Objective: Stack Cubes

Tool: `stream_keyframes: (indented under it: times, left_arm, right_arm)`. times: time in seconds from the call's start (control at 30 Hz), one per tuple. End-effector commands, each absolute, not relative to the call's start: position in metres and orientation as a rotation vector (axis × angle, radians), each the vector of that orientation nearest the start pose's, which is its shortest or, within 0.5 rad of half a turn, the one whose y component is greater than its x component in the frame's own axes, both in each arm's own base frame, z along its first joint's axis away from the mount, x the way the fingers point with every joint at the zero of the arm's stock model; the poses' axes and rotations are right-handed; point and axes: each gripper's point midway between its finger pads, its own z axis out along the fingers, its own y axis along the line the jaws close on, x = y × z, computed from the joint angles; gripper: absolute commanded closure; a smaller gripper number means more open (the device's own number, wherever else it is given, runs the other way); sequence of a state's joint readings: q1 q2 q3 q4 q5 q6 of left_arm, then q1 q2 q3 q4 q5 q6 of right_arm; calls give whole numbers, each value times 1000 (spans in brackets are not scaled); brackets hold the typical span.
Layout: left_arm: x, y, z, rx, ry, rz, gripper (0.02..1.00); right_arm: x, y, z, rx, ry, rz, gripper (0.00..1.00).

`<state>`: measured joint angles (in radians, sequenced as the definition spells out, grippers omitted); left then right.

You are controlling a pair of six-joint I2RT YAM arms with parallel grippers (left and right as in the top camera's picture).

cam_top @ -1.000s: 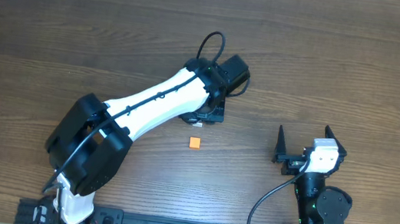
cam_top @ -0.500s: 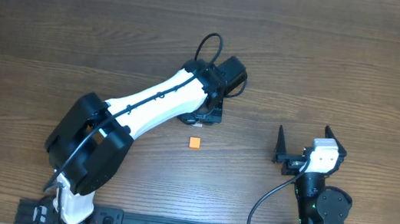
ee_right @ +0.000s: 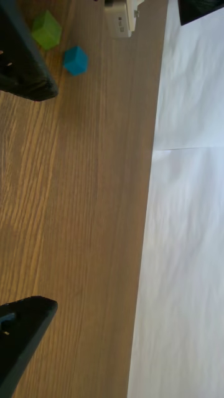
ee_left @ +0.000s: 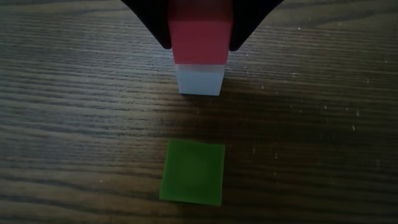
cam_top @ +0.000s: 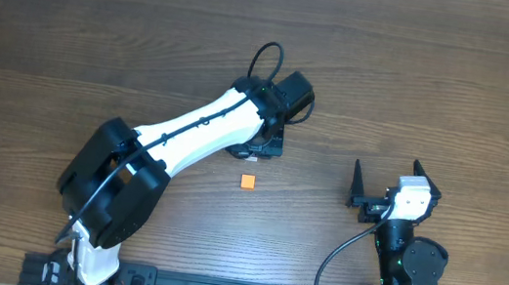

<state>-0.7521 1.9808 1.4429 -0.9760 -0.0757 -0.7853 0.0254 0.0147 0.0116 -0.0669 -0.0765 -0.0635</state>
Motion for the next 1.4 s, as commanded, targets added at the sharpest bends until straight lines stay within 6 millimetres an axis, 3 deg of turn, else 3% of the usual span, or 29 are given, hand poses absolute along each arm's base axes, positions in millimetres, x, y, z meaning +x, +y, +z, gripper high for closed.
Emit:
stream_keyframes:
  times: [0.03, 0.83, 1.0, 1.2, 1.4]
  left_arm:
    - [285, -244, 26, -74, 3064, 57, 963]
    - [286, -245, 20, -74, 3065, 62, 921]
    - [287, -246, 19, -74, 3064, 60, 816]
    - [287, -246, 19, -74, 3064, 61, 779]
    - [287, -245, 19, -74, 3063, 65, 514]
  right_arm:
    - [246, 18, 158, -129, 1636, 24, 7]
    - [246, 18, 158, -129, 1636, 24, 7]
    - [246, 18, 158, -129, 1636, 24, 7]
    - [246, 18, 158, -129, 1636, 24, 7]
    - [246, 18, 158, -129, 1636, 24, 12]
